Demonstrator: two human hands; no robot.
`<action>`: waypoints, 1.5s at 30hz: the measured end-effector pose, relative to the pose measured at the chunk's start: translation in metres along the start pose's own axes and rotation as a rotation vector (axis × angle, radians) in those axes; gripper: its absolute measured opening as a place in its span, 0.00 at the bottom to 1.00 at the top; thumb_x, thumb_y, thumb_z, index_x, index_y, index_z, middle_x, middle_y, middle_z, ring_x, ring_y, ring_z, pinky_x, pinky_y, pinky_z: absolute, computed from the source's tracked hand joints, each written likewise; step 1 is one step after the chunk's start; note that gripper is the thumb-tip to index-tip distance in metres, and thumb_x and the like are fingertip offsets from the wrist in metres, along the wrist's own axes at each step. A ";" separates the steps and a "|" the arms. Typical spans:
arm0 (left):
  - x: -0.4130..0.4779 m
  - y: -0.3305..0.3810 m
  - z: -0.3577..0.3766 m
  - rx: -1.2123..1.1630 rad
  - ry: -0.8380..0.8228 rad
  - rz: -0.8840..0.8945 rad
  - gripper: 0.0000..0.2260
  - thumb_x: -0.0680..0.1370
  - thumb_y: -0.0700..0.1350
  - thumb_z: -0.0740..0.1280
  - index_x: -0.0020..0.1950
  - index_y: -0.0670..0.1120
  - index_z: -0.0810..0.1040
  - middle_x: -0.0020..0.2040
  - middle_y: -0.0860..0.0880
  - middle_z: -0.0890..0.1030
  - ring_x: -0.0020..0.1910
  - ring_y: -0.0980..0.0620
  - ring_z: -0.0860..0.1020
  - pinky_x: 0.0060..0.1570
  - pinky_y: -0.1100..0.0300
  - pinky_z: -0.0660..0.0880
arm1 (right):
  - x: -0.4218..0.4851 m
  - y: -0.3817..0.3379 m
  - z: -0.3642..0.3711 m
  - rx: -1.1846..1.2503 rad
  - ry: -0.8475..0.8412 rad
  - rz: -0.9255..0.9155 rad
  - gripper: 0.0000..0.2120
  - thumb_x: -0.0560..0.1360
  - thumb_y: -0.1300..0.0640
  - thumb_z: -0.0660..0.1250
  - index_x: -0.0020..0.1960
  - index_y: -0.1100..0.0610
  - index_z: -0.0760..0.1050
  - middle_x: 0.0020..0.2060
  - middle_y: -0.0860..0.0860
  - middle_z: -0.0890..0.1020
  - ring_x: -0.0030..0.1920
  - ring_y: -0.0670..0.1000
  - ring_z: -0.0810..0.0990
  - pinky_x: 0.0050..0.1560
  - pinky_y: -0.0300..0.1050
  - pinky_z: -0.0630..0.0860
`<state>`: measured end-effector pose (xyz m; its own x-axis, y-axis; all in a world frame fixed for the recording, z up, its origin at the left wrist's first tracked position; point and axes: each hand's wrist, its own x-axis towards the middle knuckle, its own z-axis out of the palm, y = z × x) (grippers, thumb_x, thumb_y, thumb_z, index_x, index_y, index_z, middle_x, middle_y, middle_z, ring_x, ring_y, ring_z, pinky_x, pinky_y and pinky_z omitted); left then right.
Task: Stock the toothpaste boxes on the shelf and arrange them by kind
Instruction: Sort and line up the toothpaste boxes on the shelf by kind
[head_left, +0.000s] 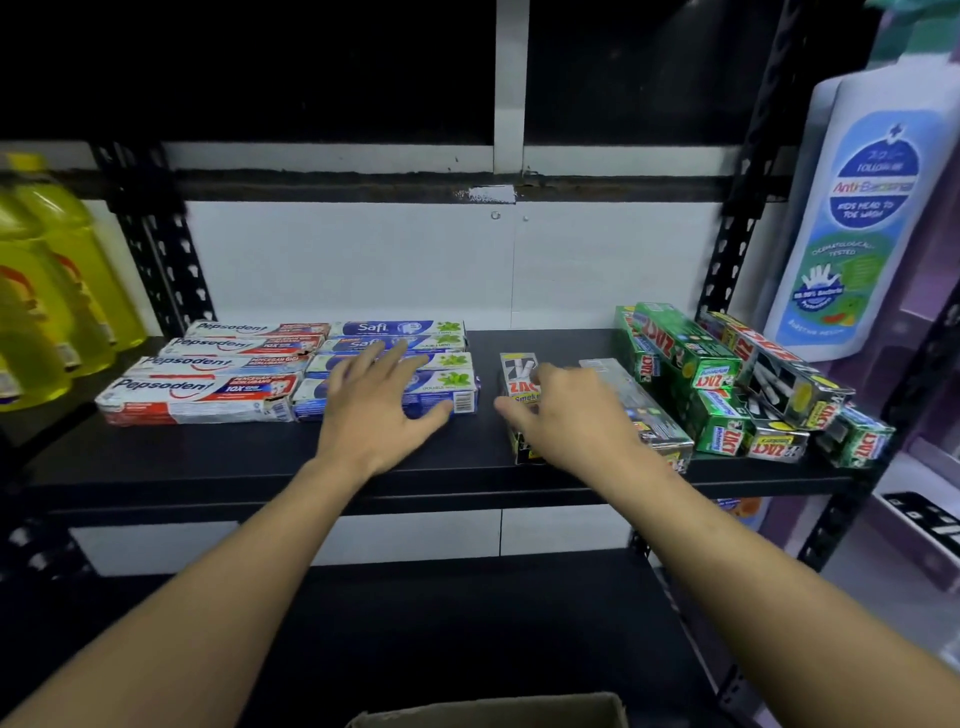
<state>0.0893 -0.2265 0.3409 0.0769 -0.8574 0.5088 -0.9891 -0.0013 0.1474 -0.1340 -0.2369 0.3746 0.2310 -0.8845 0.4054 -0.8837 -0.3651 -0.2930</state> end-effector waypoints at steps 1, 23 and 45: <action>0.001 0.000 0.001 0.017 -0.018 0.000 0.35 0.73 0.73 0.54 0.75 0.59 0.67 0.79 0.53 0.62 0.79 0.51 0.55 0.76 0.47 0.50 | 0.002 -0.004 0.003 -0.018 -0.016 0.005 0.31 0.74 0.33 0.62 0.61 0.59 0.73 0.54 0.60 0.77 0.55 0.63 0.78 0.46 0.51 0.73; 0.008 -0.005 0.008 0.038 -0.152 -0.078 0.39 0.72 0.78 0.51 0.78 0.59 0.61 0.80 0.56 0.59 0.79 0.51 0.54 0.76 0.45 0.49 | 0.139 0.038 -0.014 -0.090 -0.138 0.107 0.16 0.75 0.53 0.66 0.59 0.61 0.79 0.55 0.59 0.82 0.55 0.61 0.78 0.52 0.49 0.76; 0.008 -0.005 0.008 0.034 -0.152 -0.087 0.38 0.73 0.77 0.51 0.78 0.59 0.62 0.80 0.56 0.60 0.79 0.52 0.54 0.76 0.47 0.50 | 0.164 0.067 0.014 -0.172 -0.545 -0.181 0.31 0.79 0.67 0.54 0.73 0.39 0.66 0.75 0.51 0.67 0.72 0.58 0.67 0.70 0.49 0.66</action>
<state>0.0938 -0.2378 0.3370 0.1451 -0.9211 0.3612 -0.9834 -0.0942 0.1549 -0.1497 -0.4108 0.4098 0.5191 -0.8510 -0.0801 -0.8537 -0.5116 -0.0975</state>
